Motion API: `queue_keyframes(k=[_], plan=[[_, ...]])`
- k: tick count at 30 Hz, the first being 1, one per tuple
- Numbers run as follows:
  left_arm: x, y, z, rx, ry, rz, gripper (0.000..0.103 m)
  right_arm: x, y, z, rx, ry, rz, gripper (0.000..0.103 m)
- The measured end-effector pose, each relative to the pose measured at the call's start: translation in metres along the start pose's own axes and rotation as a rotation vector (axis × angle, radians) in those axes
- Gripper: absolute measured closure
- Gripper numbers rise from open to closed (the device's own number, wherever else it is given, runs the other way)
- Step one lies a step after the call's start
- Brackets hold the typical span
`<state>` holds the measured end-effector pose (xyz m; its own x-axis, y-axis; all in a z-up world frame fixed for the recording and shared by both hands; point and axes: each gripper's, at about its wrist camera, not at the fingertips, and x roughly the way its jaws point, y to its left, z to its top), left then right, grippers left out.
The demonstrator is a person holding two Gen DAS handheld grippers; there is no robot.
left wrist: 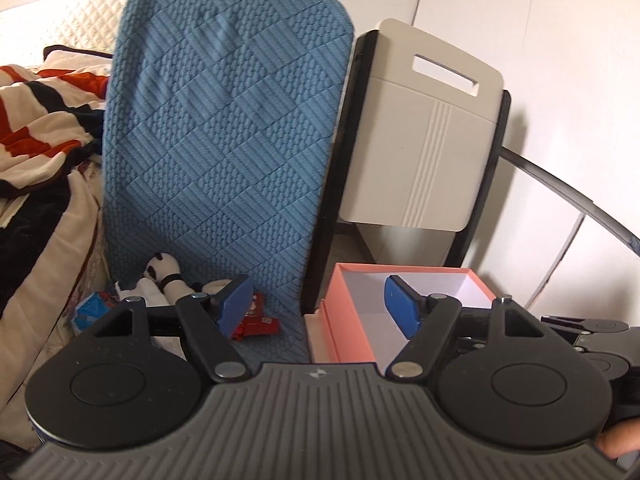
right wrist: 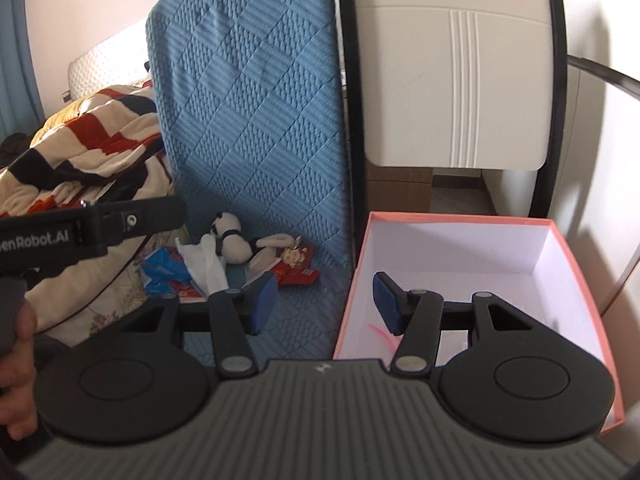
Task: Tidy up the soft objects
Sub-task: 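Withdraw both tools from the box back toward the seat cushion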
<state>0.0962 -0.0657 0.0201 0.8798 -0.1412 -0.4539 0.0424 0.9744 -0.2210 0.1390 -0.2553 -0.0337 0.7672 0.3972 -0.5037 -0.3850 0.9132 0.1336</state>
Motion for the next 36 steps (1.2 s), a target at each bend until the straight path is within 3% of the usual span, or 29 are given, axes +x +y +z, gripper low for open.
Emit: queue_keyframes(k=[14,22,27,36], plan=[[0.005,0.039,-0.025,0.016,0.038,0.059,0.024,0.030,0.033,-0.021,-0.026,0.020,-0.001,0.048],[0.004,0.076,-0.036,-0.015,0.046,0.108,0.023,0.046,0.053,-0.030,-0.027,0.048,0.004,0.047],[0.002,0.093,-0.041,-0.038,0.036,0.101,0.022,0.052,0.064,-0.040,-0.025,0.069,0.001,0.047],[0.042,0.128,-0.064,-0.115,0.099,0.132,0.018,0.076,0.076,-0.050,-0.029,0.076,-0.022,0.047]])
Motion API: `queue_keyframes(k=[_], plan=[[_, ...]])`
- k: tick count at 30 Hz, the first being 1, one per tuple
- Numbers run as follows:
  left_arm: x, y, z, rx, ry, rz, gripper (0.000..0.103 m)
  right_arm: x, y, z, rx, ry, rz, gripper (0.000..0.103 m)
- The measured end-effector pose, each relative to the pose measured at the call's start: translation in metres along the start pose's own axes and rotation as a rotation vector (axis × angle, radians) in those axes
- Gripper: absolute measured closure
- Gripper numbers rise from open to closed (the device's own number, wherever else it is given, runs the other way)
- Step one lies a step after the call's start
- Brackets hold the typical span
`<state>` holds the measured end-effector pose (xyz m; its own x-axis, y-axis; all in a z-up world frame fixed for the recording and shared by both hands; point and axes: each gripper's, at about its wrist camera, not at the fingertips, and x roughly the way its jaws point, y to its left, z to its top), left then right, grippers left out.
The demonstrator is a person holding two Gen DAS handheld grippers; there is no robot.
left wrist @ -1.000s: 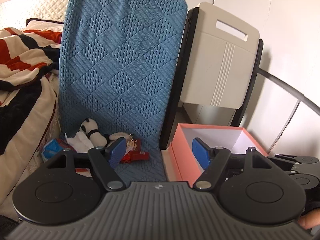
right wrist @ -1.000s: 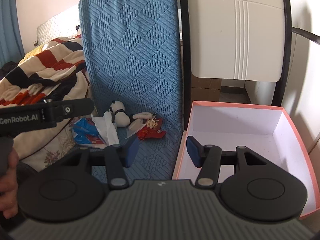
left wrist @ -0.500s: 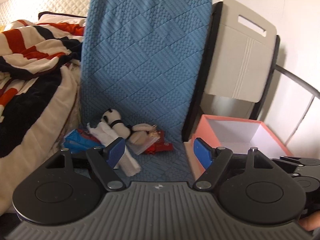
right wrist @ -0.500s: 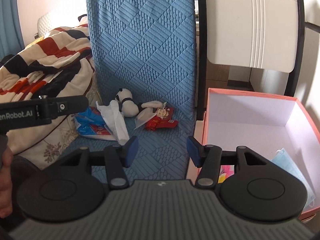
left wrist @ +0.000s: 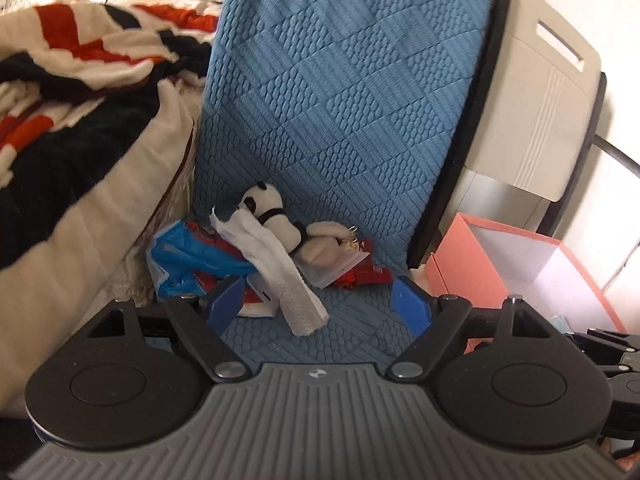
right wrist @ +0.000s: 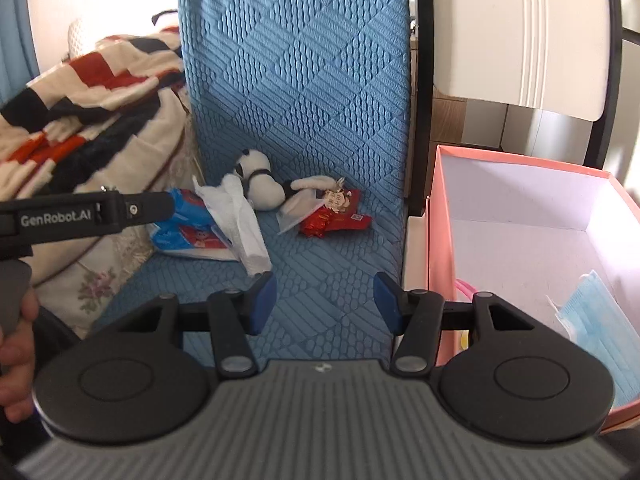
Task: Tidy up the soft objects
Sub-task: 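Withdraw both tools from the box back toward the seat cushion, then grasp the white tissue with the left gripper while right grasps the small clear bag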
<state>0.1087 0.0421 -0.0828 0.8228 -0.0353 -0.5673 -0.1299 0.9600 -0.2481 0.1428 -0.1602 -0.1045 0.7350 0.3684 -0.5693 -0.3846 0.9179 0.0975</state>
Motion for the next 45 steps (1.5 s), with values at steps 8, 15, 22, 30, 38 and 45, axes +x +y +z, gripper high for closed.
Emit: queue_keyframes(k=[8,15,22,30,38,45], plan=[[0.045,0.010,-0.004,-0.061,0.031,0.016,0.016,0.034,-0.001,0.010,-0.004,-0.002,0.011,0.047],[0.076,0.020,0.002,-0.060,0.066,0.025,0.016,0.064,-0.003,0.024,-0.013,0.041,0.008,0.047],[0.103,0.040,0.008,-0.131,0.101,0.048,0.016,0.086,-0.013,0.038,0.012,0.034,0.037,0.047],[0.130,0.036,0.009,-0.113,0.164,0.036,0.016,0.120,-0.025,0.044,0.096,0.063,0.066,0.047],[0.145,0.040,0.006,-0.184,0.145,0.051,0.016,0.147,-0.029,0.058,0.101,0.071,0.107,0.047],[0.162,0.041,0.003,-0.153,0.210,0.063,0.033,0.183,-0.035,0.064,0.132,0.122,0.155,0.047]])
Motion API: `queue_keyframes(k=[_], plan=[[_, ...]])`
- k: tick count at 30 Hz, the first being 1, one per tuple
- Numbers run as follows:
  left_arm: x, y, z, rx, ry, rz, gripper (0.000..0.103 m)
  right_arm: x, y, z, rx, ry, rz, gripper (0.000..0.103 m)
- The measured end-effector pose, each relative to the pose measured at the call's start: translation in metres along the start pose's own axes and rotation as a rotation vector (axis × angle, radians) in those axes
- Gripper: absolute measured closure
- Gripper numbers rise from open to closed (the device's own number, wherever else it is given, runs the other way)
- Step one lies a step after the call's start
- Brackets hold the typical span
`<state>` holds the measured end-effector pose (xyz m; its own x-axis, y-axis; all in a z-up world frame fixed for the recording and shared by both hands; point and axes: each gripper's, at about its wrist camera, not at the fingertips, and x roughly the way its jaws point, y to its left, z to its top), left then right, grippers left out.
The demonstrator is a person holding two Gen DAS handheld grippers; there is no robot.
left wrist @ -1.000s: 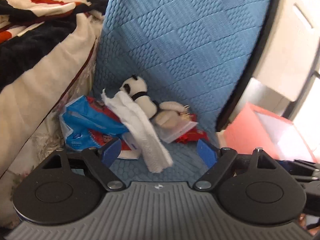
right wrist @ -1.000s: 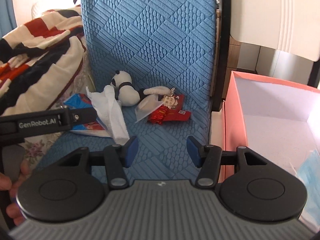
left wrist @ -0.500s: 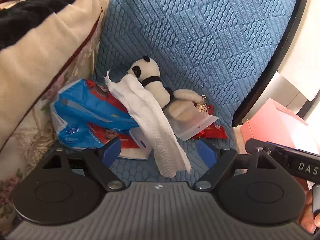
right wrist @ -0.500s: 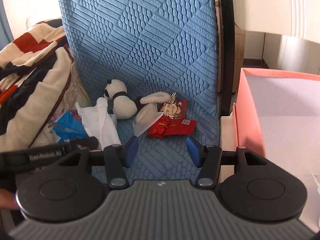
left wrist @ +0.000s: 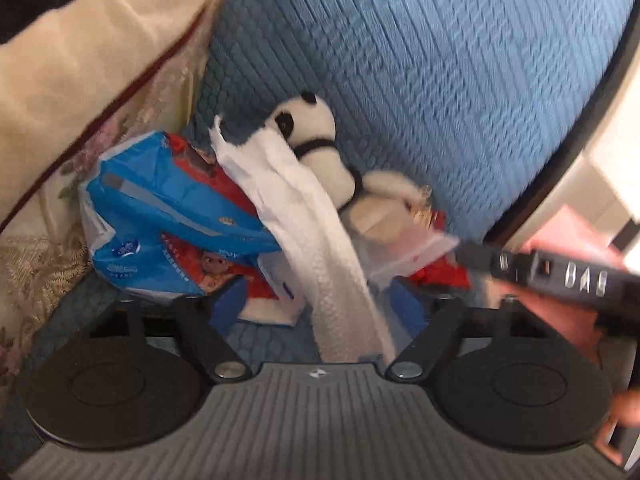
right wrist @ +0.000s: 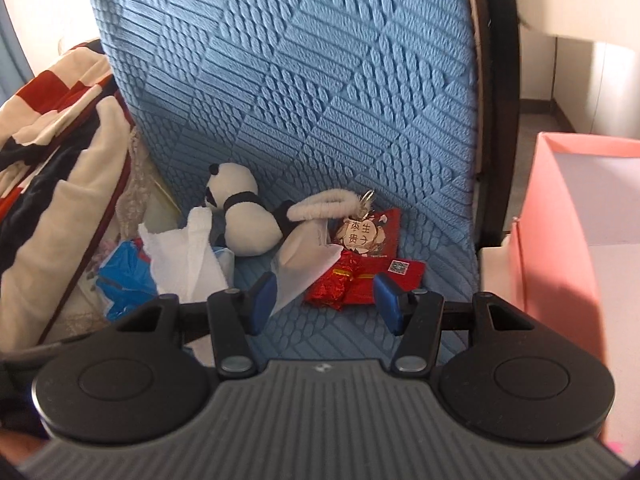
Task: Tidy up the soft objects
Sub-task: 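Grasp the white tissue with the left gripper while right grasps the small clear bag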
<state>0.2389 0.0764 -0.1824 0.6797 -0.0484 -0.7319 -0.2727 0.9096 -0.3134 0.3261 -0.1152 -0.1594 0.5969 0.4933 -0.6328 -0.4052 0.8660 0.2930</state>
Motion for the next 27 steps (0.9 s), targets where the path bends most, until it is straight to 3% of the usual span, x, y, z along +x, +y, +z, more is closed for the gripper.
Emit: queue_keyframes(k=[1,6,8,9,13,14,19,27], plan=[[0.003,-0.002,-0.001,0.017,0.009,0.008,0.041,0.005,-0.002,0.001,0.012,0.007,0.013,0.047],[0.011,-0.005,-0.005,0.064,0.031,0.011,0.052,0.024,-0.008,0.009,0.063,0.021,0.055,0.048],[0.015,-0.008,-0.006,0.105,0.044,0.026,0.068,0.030,-0.007,0.011,0.057,0.030,0.047,0.052],[0.017,-0.009,-0.007,0.114,0.052,0.026,0.071,0.034,-0.007,0.012,0.055,0.044,0.041,0.053],[0.019,-0.010,-0.010,0.133,0.061,0.002,0.089,0.047,-0.005,0.010,0.053,0.087,0.048,0.081],[0.019,-0.011,-0.010,0.144,0.056,0.003,0.090,0.047,-0.005,0.010,0.052,0.088,0.052,0.088],[0.008,-0.012,-0.012,0.151,0.029,-0.019,0.095,0.040,0.002,0.012,0.003,0.066,0.030,0.099],[-0.018,-0.014,-0.006,0.153,-0.015,-0.074,0.096,0.010,0.017,0.005,-0.053,0.020,0.047,0.100]])
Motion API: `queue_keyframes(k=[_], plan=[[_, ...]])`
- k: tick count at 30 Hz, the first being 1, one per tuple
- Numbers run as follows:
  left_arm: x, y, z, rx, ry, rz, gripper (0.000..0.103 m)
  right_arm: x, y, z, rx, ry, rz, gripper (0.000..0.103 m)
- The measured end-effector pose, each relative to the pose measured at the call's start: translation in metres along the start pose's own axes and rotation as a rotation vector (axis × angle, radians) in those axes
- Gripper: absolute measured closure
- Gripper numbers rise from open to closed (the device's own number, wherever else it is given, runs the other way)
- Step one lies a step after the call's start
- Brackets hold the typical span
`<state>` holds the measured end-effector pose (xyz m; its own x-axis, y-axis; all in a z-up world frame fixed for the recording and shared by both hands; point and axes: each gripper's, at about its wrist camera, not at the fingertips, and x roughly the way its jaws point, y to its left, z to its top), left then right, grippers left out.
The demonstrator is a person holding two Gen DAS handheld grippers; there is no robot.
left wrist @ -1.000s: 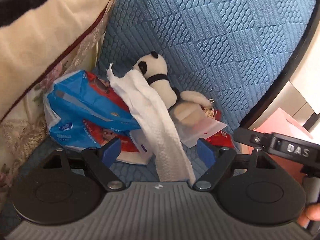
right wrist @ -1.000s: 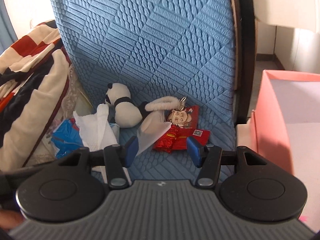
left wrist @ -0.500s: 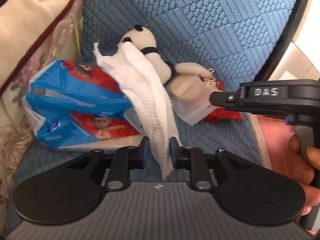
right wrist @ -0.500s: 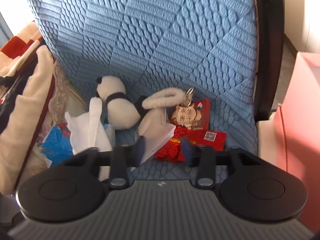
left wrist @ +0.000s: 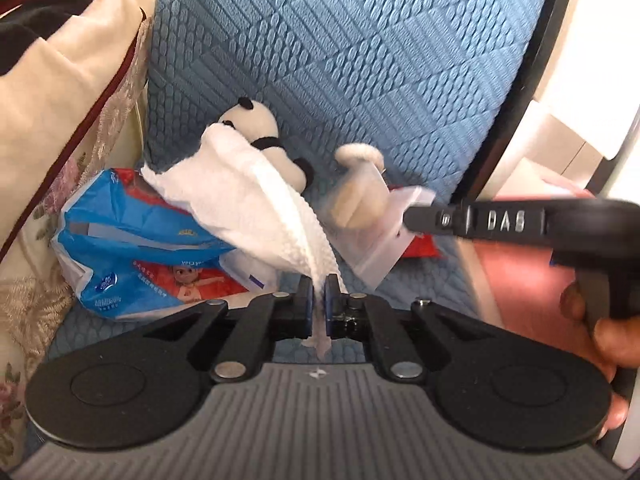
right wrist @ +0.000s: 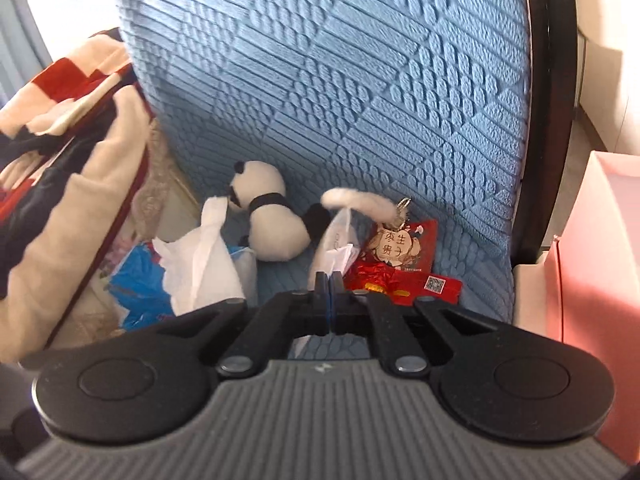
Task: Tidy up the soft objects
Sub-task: 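Grasp the white tissue with the left gripper while right grasps the small clear bag, then lift the tissue with the left gripper and the clear bag with the right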
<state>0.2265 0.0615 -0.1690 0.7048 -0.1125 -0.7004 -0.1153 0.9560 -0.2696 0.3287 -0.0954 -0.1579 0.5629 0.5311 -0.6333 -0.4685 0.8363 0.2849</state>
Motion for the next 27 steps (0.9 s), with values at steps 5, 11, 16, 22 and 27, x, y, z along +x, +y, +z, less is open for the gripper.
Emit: queue_keyframes(k=[5,11,16,22,27], plan=[[-0.021,-0.003,-0.007,0.011,-0.022,-0.025,0.096,-0.015,0.007,-0.008,0.008,0.025,-0.008,0.100],[-0.046,-0.004,-0.022,-0.001,-0.021,-0.052,0.096,-0.040,0.016,-0.020,-0.011,0.022,-0.014,0.100],[-0.060,-0.009,-0.040,-0.031,0.015,-0.068,0.096,-0.057,0.022,-0.034,-0.006,0.026,-0.023,0.100],[-0.072,-0.024,-0.055,-0.034,0.046,-0.081,0.096,-0.082,0.028,-0.063,-0.004,0.036,-0.049,0.100],[-0.081,-0.032,-0.065,-0.017,0.066,-0.083,0.096,-0.104,0.037,-0.082,-0.029,0.029,-0.093,0.100]])
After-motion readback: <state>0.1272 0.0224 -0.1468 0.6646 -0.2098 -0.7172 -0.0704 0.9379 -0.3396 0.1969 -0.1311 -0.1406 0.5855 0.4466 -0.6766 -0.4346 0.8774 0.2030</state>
